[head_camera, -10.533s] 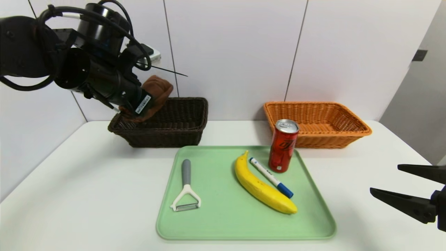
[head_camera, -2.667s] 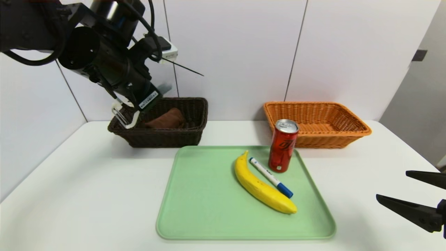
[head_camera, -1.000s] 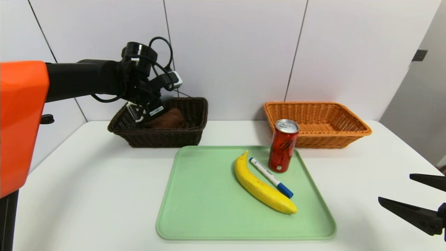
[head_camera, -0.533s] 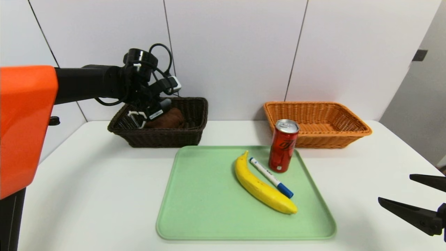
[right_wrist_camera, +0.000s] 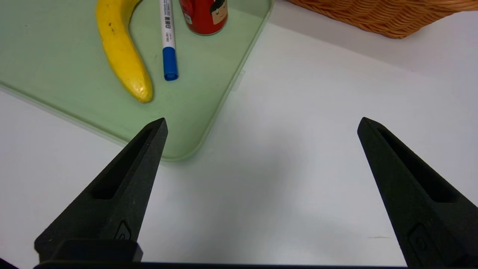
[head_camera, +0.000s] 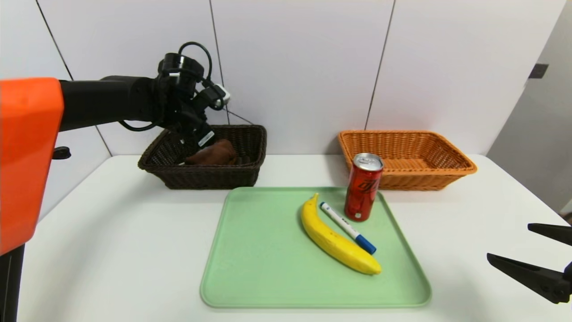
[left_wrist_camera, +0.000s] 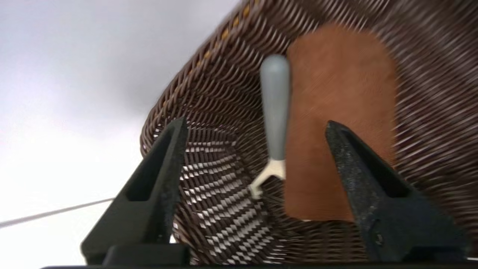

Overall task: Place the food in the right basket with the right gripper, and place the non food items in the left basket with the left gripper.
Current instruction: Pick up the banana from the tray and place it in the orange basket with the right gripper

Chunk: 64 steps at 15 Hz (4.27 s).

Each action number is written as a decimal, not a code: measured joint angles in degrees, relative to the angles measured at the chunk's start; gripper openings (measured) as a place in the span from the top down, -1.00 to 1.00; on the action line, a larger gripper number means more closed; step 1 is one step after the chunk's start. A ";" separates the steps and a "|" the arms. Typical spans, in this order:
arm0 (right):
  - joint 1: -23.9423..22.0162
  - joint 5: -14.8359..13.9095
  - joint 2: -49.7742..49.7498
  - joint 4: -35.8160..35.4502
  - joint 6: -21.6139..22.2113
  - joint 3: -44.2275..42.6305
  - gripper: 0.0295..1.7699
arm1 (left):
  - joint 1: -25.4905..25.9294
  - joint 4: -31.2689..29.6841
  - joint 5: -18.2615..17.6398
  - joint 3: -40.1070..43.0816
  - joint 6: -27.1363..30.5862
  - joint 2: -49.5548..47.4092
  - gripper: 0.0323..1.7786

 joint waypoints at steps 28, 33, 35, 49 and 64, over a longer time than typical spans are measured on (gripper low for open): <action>18.68 -1.38 5.74 12.68 0.20 -16.47 -0.98 | -28.07 28.43 5.33 30.16 -59.06 -40.02 -0.90; 27.06 -1.44 15.17 13.97 2.62 -22.17 -0.98 | -28.03 28.45 5.35 33.84 -59.04 -43.78 -0.90; 29.79 -1.49 19.65 14.09 3.91 -24.26 -0.98 | -28.03 28.42 5.38 34.23 -59.04 -44.15 -0.90; 37.75 -9.51 40.69 13.92 5.61 -33.89 -0.98 | -28.09 28.09 5.05 34.51 -58.87 -43.28 -0.90; 39.27 -10.12 51.08 9.76 5.50 -35.04 -0.98 | -28.09 27.82 4.91 35.58 -59.09 -42.40 -0.90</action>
